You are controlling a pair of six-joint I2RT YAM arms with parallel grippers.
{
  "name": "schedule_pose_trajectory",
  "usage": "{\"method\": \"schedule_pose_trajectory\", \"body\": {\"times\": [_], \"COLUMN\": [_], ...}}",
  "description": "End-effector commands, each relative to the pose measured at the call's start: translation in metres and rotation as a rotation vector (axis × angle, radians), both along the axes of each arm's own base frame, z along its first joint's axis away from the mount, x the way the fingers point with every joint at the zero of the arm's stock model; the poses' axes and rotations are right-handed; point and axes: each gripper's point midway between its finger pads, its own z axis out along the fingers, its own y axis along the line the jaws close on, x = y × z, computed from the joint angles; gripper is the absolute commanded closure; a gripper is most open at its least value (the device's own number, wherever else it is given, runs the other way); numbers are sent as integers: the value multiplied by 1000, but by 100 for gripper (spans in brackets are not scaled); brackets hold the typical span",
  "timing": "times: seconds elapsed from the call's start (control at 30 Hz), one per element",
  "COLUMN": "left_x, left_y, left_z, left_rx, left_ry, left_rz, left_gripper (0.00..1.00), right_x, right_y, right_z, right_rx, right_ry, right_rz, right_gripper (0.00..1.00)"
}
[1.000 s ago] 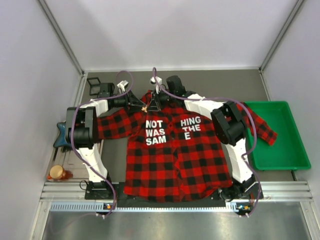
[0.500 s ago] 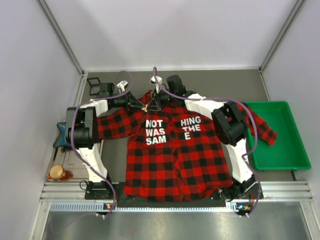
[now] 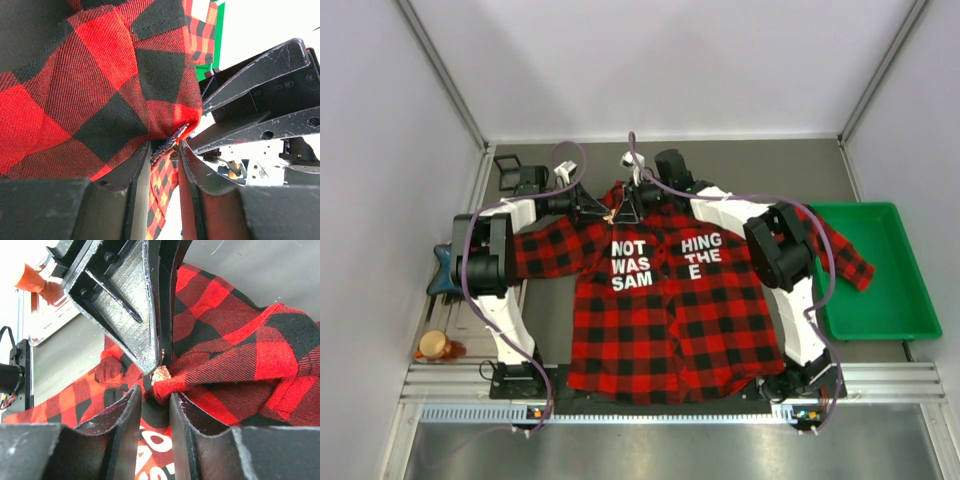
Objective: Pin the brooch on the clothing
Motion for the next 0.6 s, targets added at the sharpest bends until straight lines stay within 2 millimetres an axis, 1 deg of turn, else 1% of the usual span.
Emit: {"method": "schedule_pose_trajectory", "body": {"times": [0.0, 0.07, 0.13, 0.17, 0.2, 0.27, 0.3, 0.33, 0.4, 0.43, 0.47, 0.5, 0.53, 0.57], "left_x": [6, 6, 6, 5, 5, 5, 5, 6, 7, 8, 8, 6, 11, 12], "left_y": [-2, -2, -1, -2, -2, -2, -2, -3, -4, -5, -6, -6, -5, -3], "left_z": [12, 12, 11, 11, 12, 13, 15, 17, 22, 27, 30, 33, 40, 45], "left_rx": [-3, -6, 2, 1, -1, -5, -10, -16, -38, -53, -63, -86, -97, -110], "left_ry": [-78, -74, -85, -85, -86, -90, -95, -100, -104, -127, -139, -112, -172, -194], "left_rz": [-26, -28, -29, -34, -37, -40, -40, -42, -39, -42, -43, -30, -24, -17], "left_gripper": [90, 91, 91, 91, 87, 83, 80, 73, 64, 58, 57, 57, 57, 56], "right_x": [-7, -8, -7, -8, -8, -8, -6, -6, -3, -3, -3, -3, -3, -3], "right_y": [10, 10, 9, 10, 10, 10, 10, 10, 9, 9, 8, 8, 8, 7], "right_z": [50, 50, 51, 51, 49, 47, 47, 45, 45, 45, 46, 45, 46, 47], "right_rx": [111, 121, 130, 132, 130, 128, 127, 123, 119, 119, 118, 118, 119, 119], "right_ry": [-68, -58, -40, -39, -38, -35, -45, -46, -65, -69, -71, -72, -75, -78], "right_rz": [80, 90, 90, 94, 94, 94, 89, 84, 72, 72, 69, 68, 67, 64], "right_gripper": [72, 73, 79, 83, 92, 100, 100, 100, 100, 100, 100, 100, 100, 100]}}
